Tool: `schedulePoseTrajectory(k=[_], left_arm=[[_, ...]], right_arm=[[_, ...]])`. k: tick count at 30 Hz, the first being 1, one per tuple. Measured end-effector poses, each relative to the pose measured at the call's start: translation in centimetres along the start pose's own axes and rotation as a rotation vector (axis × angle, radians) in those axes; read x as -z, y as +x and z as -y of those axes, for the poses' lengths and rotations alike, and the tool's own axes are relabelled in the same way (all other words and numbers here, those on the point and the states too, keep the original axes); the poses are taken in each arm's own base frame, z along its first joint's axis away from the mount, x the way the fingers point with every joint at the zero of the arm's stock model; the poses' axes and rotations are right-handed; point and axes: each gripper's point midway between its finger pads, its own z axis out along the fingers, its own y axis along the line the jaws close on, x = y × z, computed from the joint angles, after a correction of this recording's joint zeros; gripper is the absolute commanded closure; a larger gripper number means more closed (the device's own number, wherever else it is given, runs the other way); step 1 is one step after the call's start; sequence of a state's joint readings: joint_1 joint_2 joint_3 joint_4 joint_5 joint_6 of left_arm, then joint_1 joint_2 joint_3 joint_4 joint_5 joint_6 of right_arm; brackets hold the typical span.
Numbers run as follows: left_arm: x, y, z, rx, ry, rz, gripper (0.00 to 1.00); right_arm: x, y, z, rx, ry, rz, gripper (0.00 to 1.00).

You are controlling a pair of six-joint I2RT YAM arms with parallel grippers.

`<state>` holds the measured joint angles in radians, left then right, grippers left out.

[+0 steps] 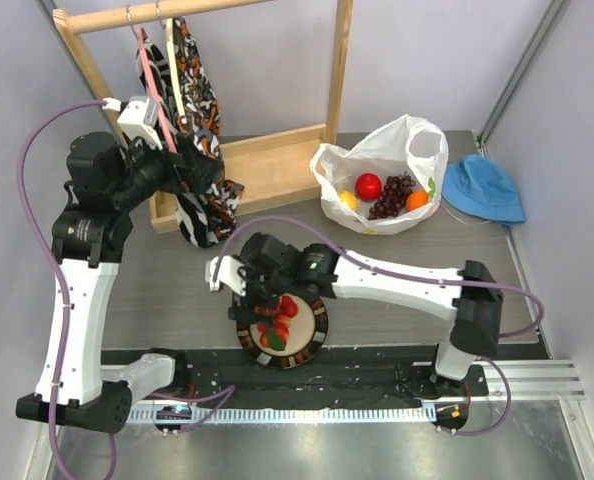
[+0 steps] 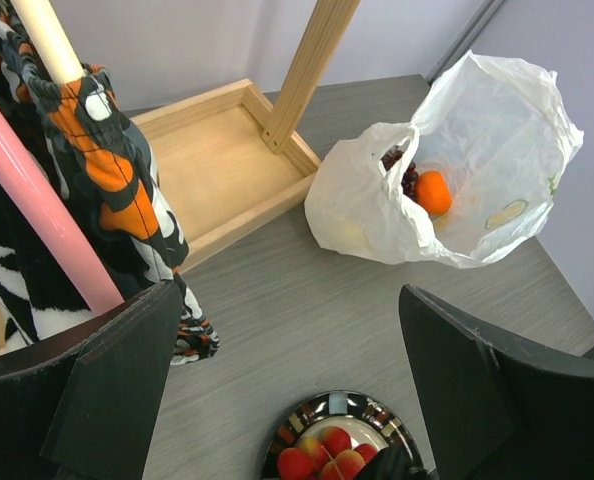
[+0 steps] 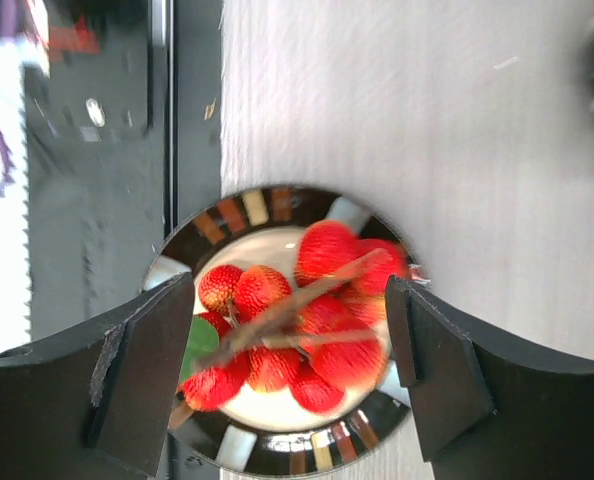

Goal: Take the fake fruits out of the plastic bag
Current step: Place the fake fruit on the plate, then move the plate to the center of the board.

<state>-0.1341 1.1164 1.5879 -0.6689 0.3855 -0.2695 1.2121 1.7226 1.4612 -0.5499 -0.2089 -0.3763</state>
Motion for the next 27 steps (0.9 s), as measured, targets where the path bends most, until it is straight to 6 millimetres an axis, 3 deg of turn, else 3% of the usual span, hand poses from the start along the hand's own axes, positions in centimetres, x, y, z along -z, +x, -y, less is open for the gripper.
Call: schedulePoseTrajectory(k=[3, 6, 8, 10, 11, 13, 16, 18, 21, 27], left_arm=[[-0.1, 0.4, 0.0, 0.009, 0.003, -0.009, 0.06], [-0.1, 0.7, 0.0, 0.014, 0.006, -0.015, 0.06], [-0.2, 0.9, 0.0, 0.018, 0.008, -0.019, 0.06], [-0.2, 1.0, 0.0, 0.019, 0.011, -0.020, 0.06], [-0.2, 1.0, 0.0, 0.021, 0.013, -0.022, 0.06], [-0.2, 1.1, -0.1, 0.025, 0.012, -0.023, 0.06], [-0.1, 1.0, -0.3, 0.030, 0.008, -0.021, 0.07], [-0.1, 1.0, -0.4, 0.033, 0.006, -0.020, 0.07], [-0.1, 1.0, -0.7, 0.038, 0.003, -0.020, 0.08], [-0.3, 1.6, -1.8, 0.055, -0.019, -0.035, 0.09]], right_arm=[[3.7, -2.4, 1.5, -0.058, 0.058, 0.081, 0.18], [8.2, -2.4, 4.5, -0.176, 0.160, 0.132, 0.22], [10.4, -0.6, 7.5, -0.303, 0.241, 0.133, 0.25], [11.2, 3.1, 10.4, -0.477, 0.309, 0.101, 0.28], [11.1, 4.9, 11.1, -0.547, 0.319, 0.078, 0.29], [9.9, 10.9, 11.8, -0.732, 0.336, -0.035, 0.32], [7.4, 16.0, 9.7, -0.892, 0.267, -0.174, 0.34], [6.0, 17.9, 7.8, -0.966, 0.205, -0.240, 0.36], [5.2, 19.3, 6.2, -1.042, 0.145, -0.277, 0.36], [4.4, 20.8, 6.8, -1.172, 0.053, -0.255, 0.40]])
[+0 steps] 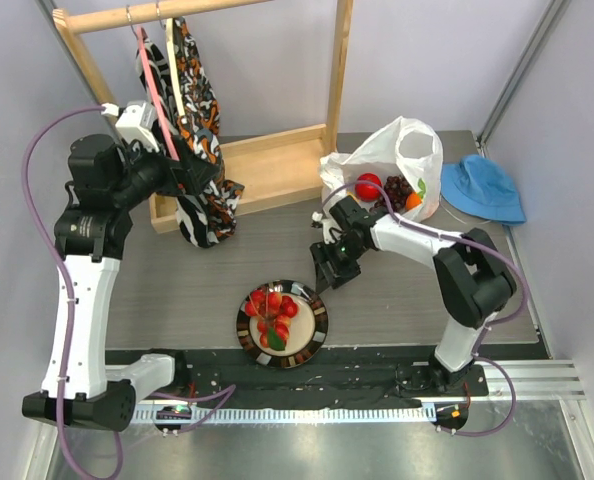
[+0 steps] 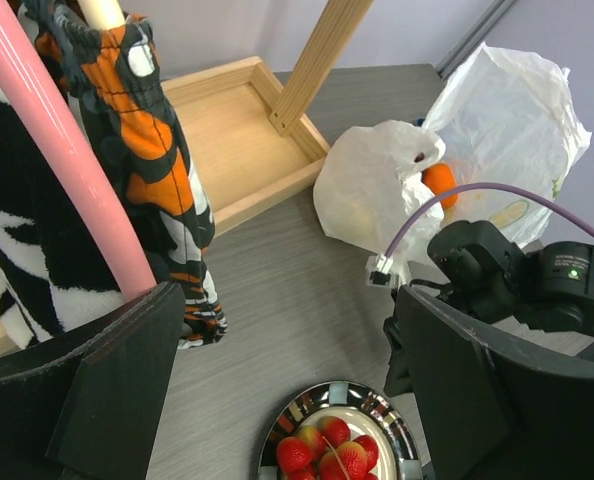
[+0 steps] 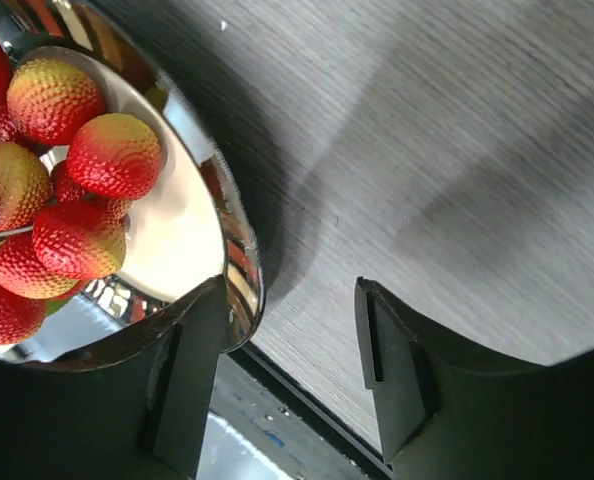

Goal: Take the fake fruits out of the plastic bag
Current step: Move the plate to the center of the board.

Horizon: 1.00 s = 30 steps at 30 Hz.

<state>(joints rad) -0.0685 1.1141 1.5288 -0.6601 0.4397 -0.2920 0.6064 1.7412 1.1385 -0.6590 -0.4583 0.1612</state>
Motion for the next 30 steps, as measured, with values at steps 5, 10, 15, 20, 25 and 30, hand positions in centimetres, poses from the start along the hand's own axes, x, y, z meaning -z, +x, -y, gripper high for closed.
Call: schedulePoseTrajectory(k=[5, 10, 15, 20, 25, 30], left_arm=[[-0.8, 0.8, -0.9, 0.018, -0.012, -0.028, 0.09], [-1.4, 1.0, -1.5, 0.039, -0.018, -0.041, 0.09], [-1.7, 1.1, -2.3, 0.059, -0.028, -0.047, 0.09], [-2.2, 1.2, -2.7, 0.074, -0.031, -0.055, 0.10], [-3.1, 1.5, -3.0, 0.090, -0.023, -0.068, 0.10], [-4.3, 1.9, -3.2, 0.112, 0.004, -0.089, 0.10]], right_arm=[[-1.8, 0.9, 0.4, -0.036, -0.104, -0.081, 0.44], [-2.7, 1.8, -0.6, -0.004, -0.215, -0.153, 0.60], [-2.8, 1.4, -1.0, 0.029, -0.263, -0.159, 0.92], [-2.5, -0.3, 0.4, 0.002, -0.271, -0.132, 0.99], [-1.0, -3.5, 4.4, -0.054, -0.233, -0.041, 0.95], [0.5, -4.9, 8.0, -0.091, -0.165, 0.024, 0.37]])
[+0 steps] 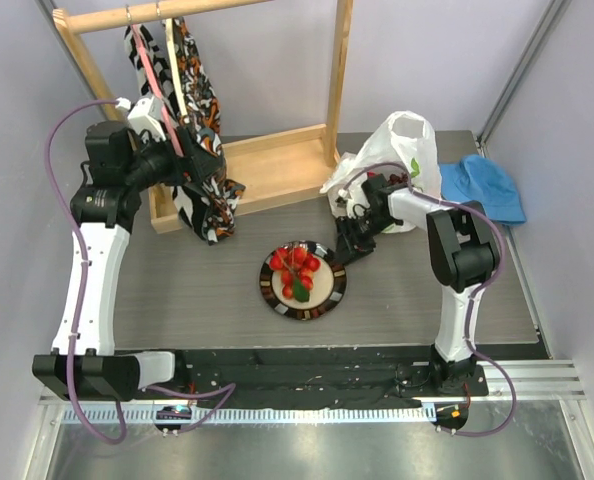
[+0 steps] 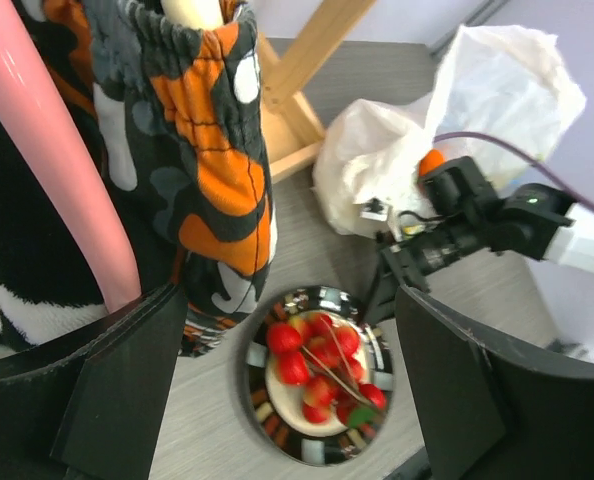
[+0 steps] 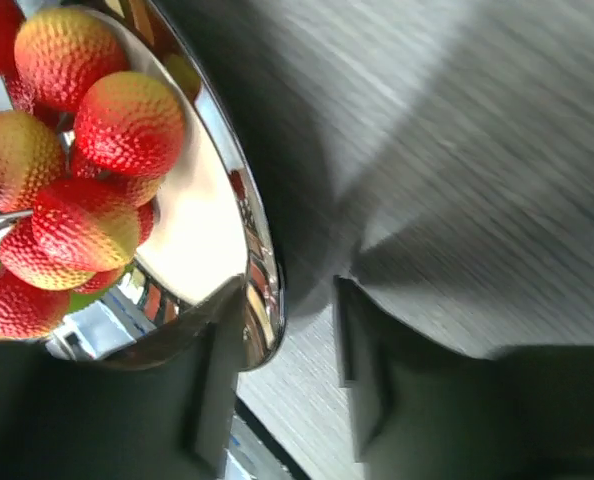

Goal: Take the fake fruits out of the plastic bag
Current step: Move the plate to the center of the board, then adjust the plastic bag at the center of the board.

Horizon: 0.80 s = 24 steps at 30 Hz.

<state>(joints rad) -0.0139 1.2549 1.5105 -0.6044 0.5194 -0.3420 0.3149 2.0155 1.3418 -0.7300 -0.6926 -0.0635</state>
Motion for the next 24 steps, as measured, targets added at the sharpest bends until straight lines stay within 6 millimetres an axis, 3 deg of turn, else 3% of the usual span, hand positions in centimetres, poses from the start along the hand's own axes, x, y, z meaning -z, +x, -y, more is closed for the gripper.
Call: schedulePoseTrajectory(k=[3, 6, 9, 12, 14, 18, 22, 24], left_arm=[[-0.5, 0.0, 0.9, 0.031, 0.066, -0.008, 0.10], [-0.6, 0.0, 3.3, 0.037, 0.180, -0.020, 0.10], [-0.8, 0.6, 6.7, 0.007, 0.302, -0.050, 0.10], [-1.4, 1.6, 10.3, -0.027, 0.422, -0.097, 0.10], [-2.3, 1.9, 12.2, -0.048, 0.473, -0.116, 0.10], [-5.0, 2.1, 14.1, -0.059, 0.501, -0.146, 0.10], [-7.9, 2.8, 15.2, -0.064, 0.507, -0.170, 0.10], [-9.5, 4.1, 15.9, -0.073, 0.501, -0.200, 0.09]], right_arm=[[0.4, 0.1, -0.4, 0.021, 0.010, 0.001, 0.35], [1.6, 0.8, -3.6, 0.145, 0.029, -0.011, 0.34], [4.3, 2.3, -9.4, 0.342, 0.020, 0.004, 0.34], [8.7, 4.2, -15.3, 0.532, -0.005, 0.095, 0.34], [11.9, 5.0, -17.0, 0.597, 0.018, 0.182, 0.35], [16.6, 5.6, -17.8, 0.643, 0.112, 0.320, 0.36], [18.2, 4.8, -17.3, 0.636, 0.205, 0.389, 0.37], [18.7, 4.0, -16.5, 0.617, 0.262, 0.419, 0.38]])
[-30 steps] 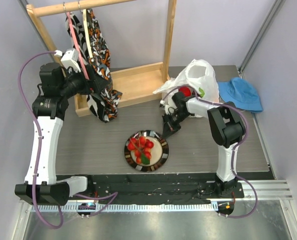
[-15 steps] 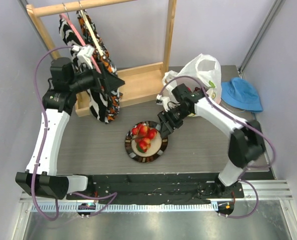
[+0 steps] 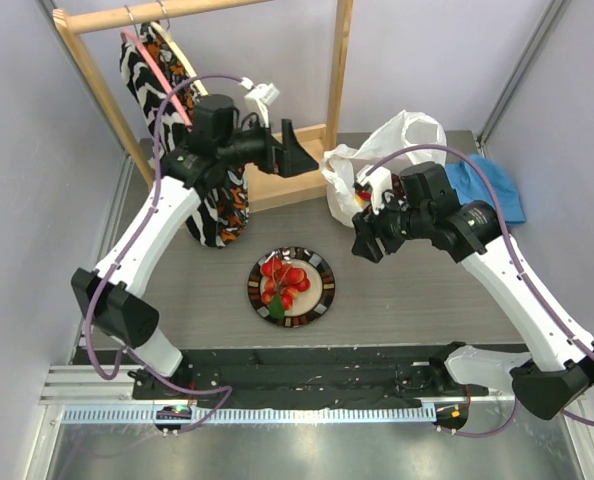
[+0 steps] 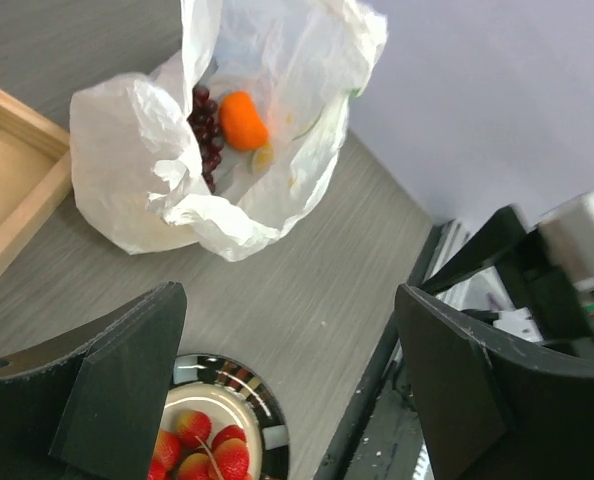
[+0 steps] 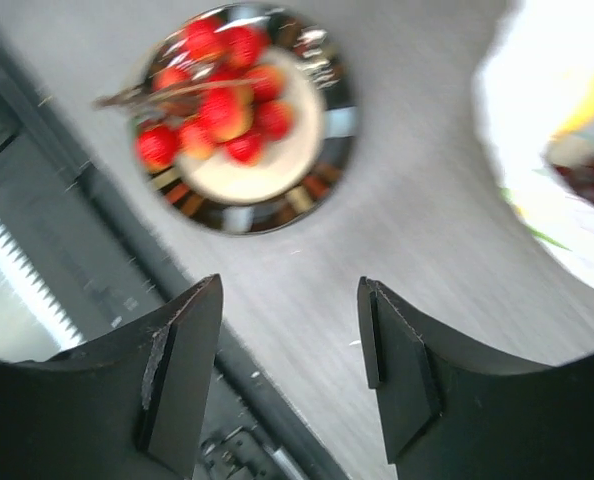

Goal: Take the fake fruits out of the plastic bag
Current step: Adjust the plastic bag at the center of the board.

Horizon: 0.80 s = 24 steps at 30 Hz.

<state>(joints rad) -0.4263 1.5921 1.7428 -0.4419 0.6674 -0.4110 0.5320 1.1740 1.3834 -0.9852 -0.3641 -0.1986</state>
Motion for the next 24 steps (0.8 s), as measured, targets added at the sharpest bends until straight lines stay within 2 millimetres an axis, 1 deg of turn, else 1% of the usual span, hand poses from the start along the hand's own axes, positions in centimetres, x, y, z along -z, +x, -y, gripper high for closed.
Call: schedulePoseTrajectory(k=[3, 7, 9, 12, 14, 15, 16, 18, 20, 22, 23, 24], left_arm=[[-2.5, 1.5, -0.5, -0.017, -0.035, -0.041, 0.09], [-5.1, 3.2, -2.3, -0.044, -0.116, -0.086, 0.09], [-6.1, 3.4, -3.5, -0.051, -0.161, -0.090, 0.10], [-7.2, 3.0, -5.0, -0.068, -0.203, -0.087, 0.17], [-8.3, 2.3, -6.0, -0.085, -0.224, -0.076, 0.42], [-8.9, 2.0, -6.4, -0.096, -0.231, -0.072, 0.59], [-9.6, 1.8, -6.8, -0.107, -0.235, -0.068, 1.00], [-10.7, 2.0, -7.5, -0.120, -0.244, -0.075, 1.00], [-11.3, 3.2, -8.0, -0.124, -0.248, -0.108, 1.00], [-11.2, 4.8, -8.0, -0.110, -0.250, -0.152, 1.00], [-10.7, 5.9, -8.1, -0.098, -0.253, -0.178, 1.00], [-10.2, 6.5, -7.9, -0.091, -0.255, -0.194, 1.00]], right_arm=[[0.0, -0.7, 2.5, -0.026, 0.101, 0.026, 0.39], [0.2, -1.4, 6.5, -0.071, 0.225, 0.054, 0.41], [0.4, -2.2, 8.6, -0.084, 0.280, 0.070, 0.41], [0.1, -3.7, 11.1, -0.079, 0.338, 0.103, 0.43], [-0.5, -4.5, 12.7, -0.075, 0.373, 0.122, 0.45], [-0.8, -4.8, 13.5, -0.077, 0.393, 0.127, 0.46], [-1.3, -5.0, 14.4, -0.080, 0.413, 0.128, 0.49], [-2.5, -4.7, 16.3, -0.094, 0.451, 0.108, 0.50], [-3.8, -3.7, 18.3, -0.117, 0.503, 0.066, 0.51], [-4.7, -2.1, 19.5, -0.139, 0.547, 0.021, 0.52], [-5.0, -0.7, 19.7, -0.157, 0.562, -0.014, 0.52], [-5.1, 0.1, 19.7, -0.168, 0.568, -0.033, 0.52]])
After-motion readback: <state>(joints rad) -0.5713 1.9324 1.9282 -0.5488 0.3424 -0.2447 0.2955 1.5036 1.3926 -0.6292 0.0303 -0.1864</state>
